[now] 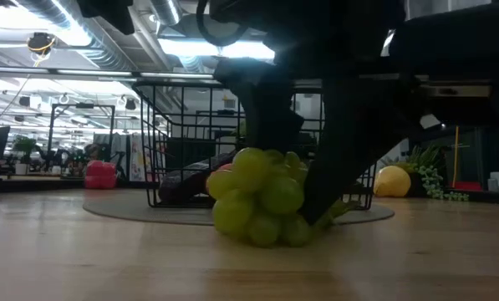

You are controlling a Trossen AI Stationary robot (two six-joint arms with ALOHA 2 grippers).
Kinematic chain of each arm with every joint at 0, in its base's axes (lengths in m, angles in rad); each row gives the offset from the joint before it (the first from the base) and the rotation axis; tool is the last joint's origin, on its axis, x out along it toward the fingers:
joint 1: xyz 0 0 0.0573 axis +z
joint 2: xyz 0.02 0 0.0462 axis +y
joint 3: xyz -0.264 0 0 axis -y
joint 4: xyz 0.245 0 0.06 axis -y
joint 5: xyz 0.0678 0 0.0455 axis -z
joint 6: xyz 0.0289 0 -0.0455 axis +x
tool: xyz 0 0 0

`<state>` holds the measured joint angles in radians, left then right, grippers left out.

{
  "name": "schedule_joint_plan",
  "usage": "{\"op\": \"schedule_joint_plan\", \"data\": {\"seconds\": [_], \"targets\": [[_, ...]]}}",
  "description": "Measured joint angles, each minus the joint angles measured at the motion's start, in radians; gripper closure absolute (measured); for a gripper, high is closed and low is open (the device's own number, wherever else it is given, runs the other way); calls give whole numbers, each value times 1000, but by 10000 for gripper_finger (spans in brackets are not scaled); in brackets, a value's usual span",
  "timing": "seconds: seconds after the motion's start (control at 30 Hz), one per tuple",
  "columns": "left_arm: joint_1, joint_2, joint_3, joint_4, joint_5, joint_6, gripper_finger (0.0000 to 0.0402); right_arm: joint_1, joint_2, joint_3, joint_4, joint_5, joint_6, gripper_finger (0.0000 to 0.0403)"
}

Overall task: Build produce basket
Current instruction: Put the green grapes into the wire basket

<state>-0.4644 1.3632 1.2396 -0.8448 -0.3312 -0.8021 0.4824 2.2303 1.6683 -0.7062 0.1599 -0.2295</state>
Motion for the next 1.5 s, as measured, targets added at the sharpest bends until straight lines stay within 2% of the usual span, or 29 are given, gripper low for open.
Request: {"op": "schedule_joint_plan", "data": {"seconds": [0.1,0.17,0.37,0.43,0.7,0.83,1.17,1.3,1.5], "targets": [[0,0,0,0,0,0,212,11,-5,6,-19,-2,60,204],[0,0,0,0,0,0,212,22,-4,17,-33,-1,100,232],[0,0,0,0,-1,0,212,61,0,61,-115,-18,193,366],[0,0,0,0,-1,0,212,76,4,84,-159,7,201,388],[0,0,0,0,-1,0,212,127,6,240,-422,221,241,397],[0,0,0,0,-1,0,212,137,5,357,-564,310,304,397],[0,0,0,0,-2,0,212,154,2,681,-872,533,334,401],[0,0,0,0,-3,0,212,146,-53,670,-851,612,296,401],[-1,0,0,0,-25,0,212,119,-124,671,-866,720,327,401]]}}
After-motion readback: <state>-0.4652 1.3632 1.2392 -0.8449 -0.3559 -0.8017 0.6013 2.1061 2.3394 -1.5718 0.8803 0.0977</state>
